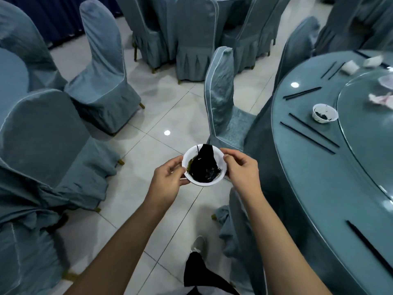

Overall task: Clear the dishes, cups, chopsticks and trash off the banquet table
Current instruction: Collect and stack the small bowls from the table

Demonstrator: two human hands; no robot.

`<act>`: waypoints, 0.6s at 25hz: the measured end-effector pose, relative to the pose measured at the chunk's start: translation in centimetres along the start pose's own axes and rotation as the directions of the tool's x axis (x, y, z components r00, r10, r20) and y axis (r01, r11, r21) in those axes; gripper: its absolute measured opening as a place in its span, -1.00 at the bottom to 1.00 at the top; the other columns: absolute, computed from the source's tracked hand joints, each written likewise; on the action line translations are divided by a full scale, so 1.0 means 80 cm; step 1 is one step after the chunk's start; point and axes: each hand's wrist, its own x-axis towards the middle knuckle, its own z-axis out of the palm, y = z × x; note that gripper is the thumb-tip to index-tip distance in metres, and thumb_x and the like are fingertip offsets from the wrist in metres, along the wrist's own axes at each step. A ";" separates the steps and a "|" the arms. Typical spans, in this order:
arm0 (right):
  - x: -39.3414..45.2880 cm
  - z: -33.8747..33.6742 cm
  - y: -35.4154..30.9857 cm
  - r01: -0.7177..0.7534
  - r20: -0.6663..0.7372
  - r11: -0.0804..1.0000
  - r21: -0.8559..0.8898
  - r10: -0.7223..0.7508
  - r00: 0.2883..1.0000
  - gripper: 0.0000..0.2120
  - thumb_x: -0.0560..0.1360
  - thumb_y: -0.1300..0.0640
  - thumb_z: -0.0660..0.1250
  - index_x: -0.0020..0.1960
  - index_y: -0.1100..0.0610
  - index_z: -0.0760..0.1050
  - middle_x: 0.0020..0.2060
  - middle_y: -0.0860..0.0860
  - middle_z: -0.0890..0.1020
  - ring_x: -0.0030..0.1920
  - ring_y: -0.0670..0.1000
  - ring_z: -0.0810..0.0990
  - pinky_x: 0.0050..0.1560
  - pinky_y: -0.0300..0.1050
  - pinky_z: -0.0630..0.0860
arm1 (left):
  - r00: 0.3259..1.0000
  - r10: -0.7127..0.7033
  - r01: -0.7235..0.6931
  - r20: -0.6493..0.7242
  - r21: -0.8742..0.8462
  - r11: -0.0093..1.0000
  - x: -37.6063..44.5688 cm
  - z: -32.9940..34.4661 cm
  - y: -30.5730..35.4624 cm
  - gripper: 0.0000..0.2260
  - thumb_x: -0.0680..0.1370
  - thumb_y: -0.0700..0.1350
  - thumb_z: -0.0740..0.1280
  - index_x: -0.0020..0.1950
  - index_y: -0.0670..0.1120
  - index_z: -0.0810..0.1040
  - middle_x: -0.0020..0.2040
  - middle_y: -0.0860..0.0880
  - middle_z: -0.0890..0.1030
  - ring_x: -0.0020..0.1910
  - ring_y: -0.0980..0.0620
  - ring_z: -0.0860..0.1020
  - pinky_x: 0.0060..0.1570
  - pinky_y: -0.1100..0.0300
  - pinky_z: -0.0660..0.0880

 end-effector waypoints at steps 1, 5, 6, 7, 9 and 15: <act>0.020 -0.003 -0.004 -0.005 -0.021 1.000 0.008 0.005 1.000 -0.74 0.53 0.27 0.32 0.00 0.02 0.74 -0.17 -0.05 0.75 -0.15 -0.06 0.71 -0.04 -0.02 0.68 | 1.000 -0.001 0.001 0.017 0.001 1.000 0.020 0.010 0.009 -0.69 0.63 -0.36 0.19 0.29 -0.20 0.60 0.11 -0.18 0.69 0.07 -0.13 0.68 0.06 0.06 0.65; 0.084 -0.017 -0.019 0.016 -0.093 1.000 0.008 -0.016 0.996 -0.74 0.52 0.28 0.32 0.01 0.05 0.74 -0.15 -0.04 0.76 -0.09 -0.05 0.72 0.00 -0.02 0.68 | 0.998 0.009 -0.011 0.069 0.019 1.000 0.085 0.044 0.037 -0.70 0.63 -0.36 0.19 0.31 -0.24 0.58 0.12 -0.21 0.68 0.07 -0.14 0.68 -0.05 0.17 0.65; 0.095 -0.023 -0.022 0.014 -0.114 1.000 0.010 -0.012 0.993 -0.74 0.52 0.29 0.32 0.00 0.04 0.74 -0.15 -0.06 0.76 -0.10 -0.06 0.72 -0.05 -0.07 0.68 | 0.996 0.003 -0.004 0.086 0.020 1.000 0.099 0.053 0.042 -0.70 0.63 -0.37 0.19 0.31 -0.25 0.58 0.12 -0.21 0.67 0.07 -0.14 0.67 -0.07 0.19 0.65; 0.103 -0.028 -0.022 0.012 -0.127 1.000 0.015 -0.010 0.992 -0.73 0.52 0.29 0.32 -0.01 0.02 0.74 -0.16 -0.07 0.76 -0.11 -0.08 0.72 -0.10 -0.13 0.68 | 0.995 -0.002 0.000 0.102 0.020 1.000 0.110 0.062 0.045 -0.70 0.63 -0.38 0.19 0.30 -0.25 0.58 0.11 -0.22 0.67 0.06 -0.14 0.68 -0.08 0.20 0.65; 0.119 -0.038 -0.021 0.002 -0.154 1.000 0.011 0.000 0.988 -0.71 0.52 0.28 0.31 -0.04 -0.03 0.74 -0.17 -0.09 0.75 -0.12 -0.11 0.72 -0.15 -0.25 0.63 | 0.991 -0.025 0.022 0.135 0.024 0.999 0.130 0.077 0.049 -0.69 0.62 -0.38 0.19 0.29 -0.24 0.59 0.09 -0.21 0.68 0.00 -0.09 0.69 -0.10 0.20 0.65; 0.169 -0.062 -0.015 -0.040 -0.279 0.999 -0.009 0.036 0.960 -0.73 0.50 0.22 0.34 -0.07 -0.09 0.74 -0.17 -0.14 0.75 -0.14 -0.17 0.70 -0.19 -0.37 0.55 | 0.962 -0.080 0.066 0.262 0.062 0.996 0.199 0.123 0.064 -0.70 0.61 -0.38 0.21 0.25 -0.23 0.62 0.08 -0.24 0.69 -0.01 -0.11 0.68 -0.06 0.13 0.67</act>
